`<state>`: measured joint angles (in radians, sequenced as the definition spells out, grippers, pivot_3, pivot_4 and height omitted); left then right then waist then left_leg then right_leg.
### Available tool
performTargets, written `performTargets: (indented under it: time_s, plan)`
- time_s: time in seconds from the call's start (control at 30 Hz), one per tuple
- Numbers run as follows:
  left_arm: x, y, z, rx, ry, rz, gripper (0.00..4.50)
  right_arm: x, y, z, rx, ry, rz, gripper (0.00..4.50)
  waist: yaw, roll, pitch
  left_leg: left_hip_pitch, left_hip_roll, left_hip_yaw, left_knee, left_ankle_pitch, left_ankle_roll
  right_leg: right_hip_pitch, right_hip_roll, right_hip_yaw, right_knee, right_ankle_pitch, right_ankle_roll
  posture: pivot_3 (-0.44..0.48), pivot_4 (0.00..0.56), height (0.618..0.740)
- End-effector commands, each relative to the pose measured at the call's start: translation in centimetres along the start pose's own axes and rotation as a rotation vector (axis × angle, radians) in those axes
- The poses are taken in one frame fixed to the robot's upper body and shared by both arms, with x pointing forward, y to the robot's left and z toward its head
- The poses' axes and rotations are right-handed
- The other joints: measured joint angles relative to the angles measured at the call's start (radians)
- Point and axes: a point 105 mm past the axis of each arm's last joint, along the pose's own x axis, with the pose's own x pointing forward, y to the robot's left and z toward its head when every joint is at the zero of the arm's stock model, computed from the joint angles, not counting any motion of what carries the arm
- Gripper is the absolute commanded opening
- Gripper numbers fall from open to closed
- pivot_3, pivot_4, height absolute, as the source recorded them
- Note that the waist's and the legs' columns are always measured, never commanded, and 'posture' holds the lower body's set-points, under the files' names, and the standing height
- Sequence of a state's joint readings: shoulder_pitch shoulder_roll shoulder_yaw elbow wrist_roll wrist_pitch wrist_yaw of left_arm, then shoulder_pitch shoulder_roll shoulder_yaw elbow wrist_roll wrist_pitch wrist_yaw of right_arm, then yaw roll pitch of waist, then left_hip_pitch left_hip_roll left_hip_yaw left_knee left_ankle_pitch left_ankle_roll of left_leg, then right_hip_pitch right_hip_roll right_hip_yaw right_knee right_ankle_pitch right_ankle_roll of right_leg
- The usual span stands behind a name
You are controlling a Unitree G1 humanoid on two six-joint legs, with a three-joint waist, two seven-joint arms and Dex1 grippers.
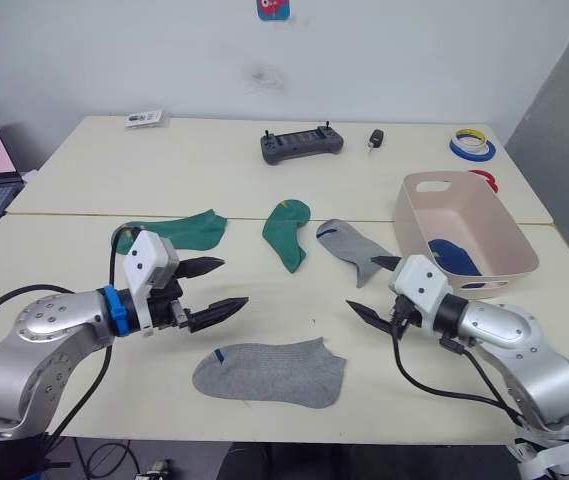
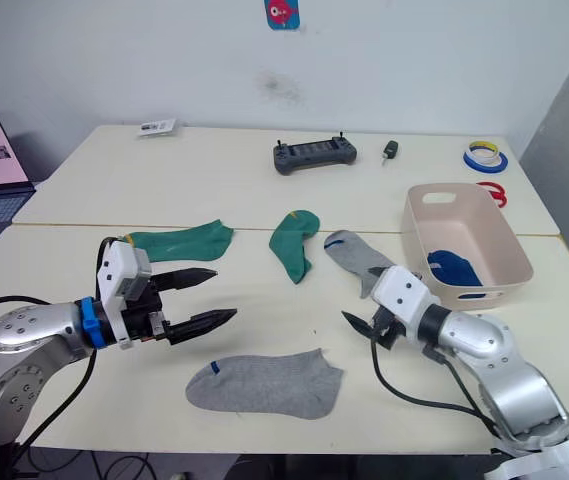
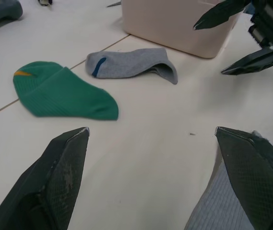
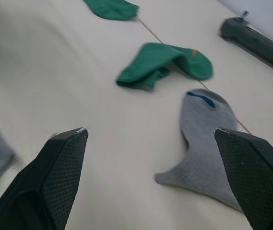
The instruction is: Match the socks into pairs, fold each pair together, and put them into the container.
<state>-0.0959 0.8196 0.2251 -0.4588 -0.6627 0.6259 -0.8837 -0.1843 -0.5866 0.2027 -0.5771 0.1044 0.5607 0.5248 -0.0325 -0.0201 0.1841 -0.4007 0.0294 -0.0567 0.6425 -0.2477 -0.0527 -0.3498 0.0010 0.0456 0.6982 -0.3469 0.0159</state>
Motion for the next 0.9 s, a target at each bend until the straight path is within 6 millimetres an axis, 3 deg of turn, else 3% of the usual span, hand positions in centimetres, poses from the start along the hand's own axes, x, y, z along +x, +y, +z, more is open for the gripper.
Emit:
performTargets:
  time_s: [0.03,0.23,0.47,0.6,0.9]
  plan:
    - [0.3,-0.4,0.8,0.042,-0.017,-0.022,4.35,1.1,0.1,0.7,-0.039,-0.011,-0.078,4.5,0.0,0.0,0.0,0.0,0.0,0.0,0.0,0.0,0.0,0.0,0.0,0.0,0.0,0.0,0.0,0.0,0.15,0.74]
    - [0.7,-0.5,1.0,0.06,-0.019,-0.035,4.35,3.9,-2.0,-1.3,-0.05,0.109,-0.315,4.5,0.001,0.0,0.0,0.0,-0.001,0.001,0.0,0.0,0.0,0.0,0.0,0.0,0.0,0.0,0.0,0.0,0.15,0.74]
    - [0.9,-0.8,1.5,0.072,-0.039,-0.047,4.35,4.4,-3.6,-2.9,0.012,0.167,-0.461,4.5,0.001,0.0,0.0,-0.001,-0.001,0.001,0.0,0.0,0.0,-0.001,0.0,0.0,0.0,0.0,0.0,0.0,0.15,0.74]
    - [1.0,-1.0,2.0,0.078,-0.054,-0.055,4.5,4.9,-3.1,-3.1,0.079,0.163,-0.452,3.55,0.001,0.0,0.0,-0.001,-0.001,0.001,0.0,0.0,0.0,-0.001,0.0,-0.001,0.0,0.0,0.0,0.0,0.15,0.74]
    - [1.0,-0.6,2.2,0.091,-0.068,-0.036,4.5,4.7,-2.9,-3.5,0.112,0.169,-0.45,0.32,0.001,0.0,0.0,-0.001,-0.001,0.001,0.0,0.0,0.0,-0.001,0.0,-0.001,0.0,0.0,0.0,0.0,0.15,0.74]
